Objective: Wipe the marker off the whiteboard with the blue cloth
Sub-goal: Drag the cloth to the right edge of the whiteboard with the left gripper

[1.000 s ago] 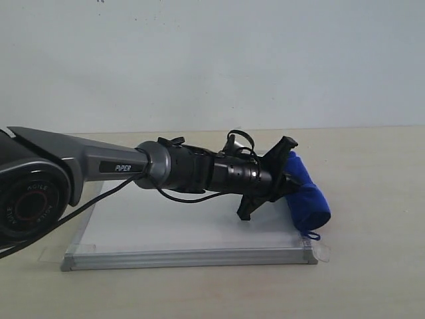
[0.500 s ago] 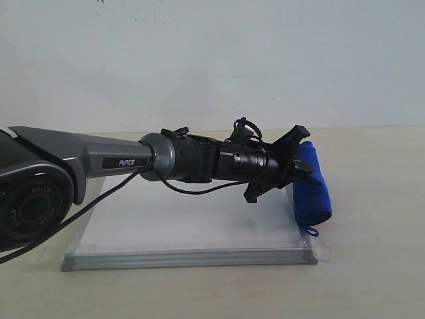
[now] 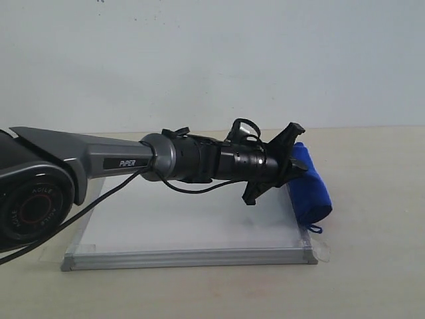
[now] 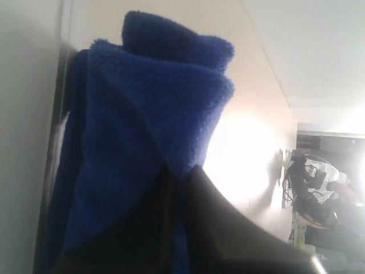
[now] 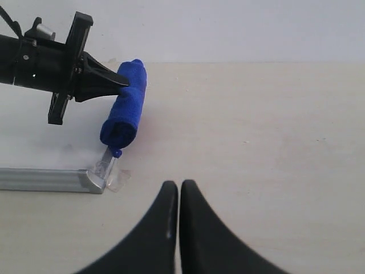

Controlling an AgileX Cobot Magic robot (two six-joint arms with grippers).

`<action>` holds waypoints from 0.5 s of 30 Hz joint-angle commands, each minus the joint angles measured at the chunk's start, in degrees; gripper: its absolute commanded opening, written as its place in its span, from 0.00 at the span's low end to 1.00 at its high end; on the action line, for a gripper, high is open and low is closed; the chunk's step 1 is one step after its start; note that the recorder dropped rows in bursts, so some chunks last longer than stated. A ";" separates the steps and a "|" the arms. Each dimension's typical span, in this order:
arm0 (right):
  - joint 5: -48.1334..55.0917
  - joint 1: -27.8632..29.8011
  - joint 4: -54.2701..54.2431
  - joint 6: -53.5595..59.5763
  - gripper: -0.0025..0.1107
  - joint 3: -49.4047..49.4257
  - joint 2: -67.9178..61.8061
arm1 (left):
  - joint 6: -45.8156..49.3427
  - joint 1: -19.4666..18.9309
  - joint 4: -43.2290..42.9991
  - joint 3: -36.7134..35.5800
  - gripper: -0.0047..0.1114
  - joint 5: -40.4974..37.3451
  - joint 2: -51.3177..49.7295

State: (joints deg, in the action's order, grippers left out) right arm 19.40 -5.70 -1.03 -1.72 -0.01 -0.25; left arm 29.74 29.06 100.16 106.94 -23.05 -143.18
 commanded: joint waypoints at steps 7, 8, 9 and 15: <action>-0.32 -0.16 0.13 0.18 0.03 0.01 0.25 | -2.32 0.29 -0.21 0.44 0.07 -1.62 -0.09; -0.32 -0.16 0.13 0.18 0.03 0.01 0.25 | -2.32 0.29 -0.21 0.44 0.07 -2.05 -0.09; -0.32 -0.16 0.13 0.18 0.03 0.01 0.25 | -2.32 0.29 -0.21 0.44 0.07 -2.25 -0.09; -0.32 -0.16 0.13 0.18 0.03 0.01 0.25 | -2.32 0.29 -0.21 0.44 0.10 -3.05 -0.09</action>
State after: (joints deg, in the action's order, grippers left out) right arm 19.40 -5.70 -1.03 -1.72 -0.01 -0.25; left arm 27.78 29.06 100.16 106.94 -24.68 -143.18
